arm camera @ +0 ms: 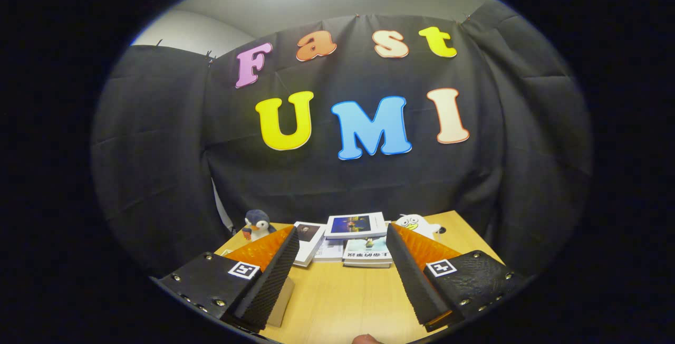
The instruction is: Open the storage box then place both shoes into the box .Put the left shoe in first, then the right shoe, with the right side of both shoes facing outward in a uniform manner.
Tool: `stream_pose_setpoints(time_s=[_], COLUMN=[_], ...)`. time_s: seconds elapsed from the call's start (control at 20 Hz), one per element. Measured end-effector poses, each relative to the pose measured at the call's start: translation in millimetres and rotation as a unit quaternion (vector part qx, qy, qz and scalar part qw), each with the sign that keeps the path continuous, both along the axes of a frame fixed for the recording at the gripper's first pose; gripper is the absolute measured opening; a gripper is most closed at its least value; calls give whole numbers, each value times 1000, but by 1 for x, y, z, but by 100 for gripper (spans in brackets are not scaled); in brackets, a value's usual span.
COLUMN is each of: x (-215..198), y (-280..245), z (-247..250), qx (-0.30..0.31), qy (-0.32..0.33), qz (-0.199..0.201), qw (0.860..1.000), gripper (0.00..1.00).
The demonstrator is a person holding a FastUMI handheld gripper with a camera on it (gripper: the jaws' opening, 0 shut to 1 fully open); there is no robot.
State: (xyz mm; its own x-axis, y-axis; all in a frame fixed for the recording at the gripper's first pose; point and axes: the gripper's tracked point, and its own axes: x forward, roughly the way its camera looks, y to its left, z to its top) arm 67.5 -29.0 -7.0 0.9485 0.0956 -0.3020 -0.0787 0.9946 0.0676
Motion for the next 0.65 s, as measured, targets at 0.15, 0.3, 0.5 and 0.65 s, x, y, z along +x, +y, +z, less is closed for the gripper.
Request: stream_pose_setpoints(time_s=[0.15,0.3,0.5,0.65], x=[-4,-3,0,0], y=[-17,-24,-27,-24], z=[12,15,15,12], qx=[-3,8,21,19], qy=[-27,-38,-40,-40], qz=[-15,-23,-23,-19], qw=[1000,999,999,999], gripper=[99,99,99,99])
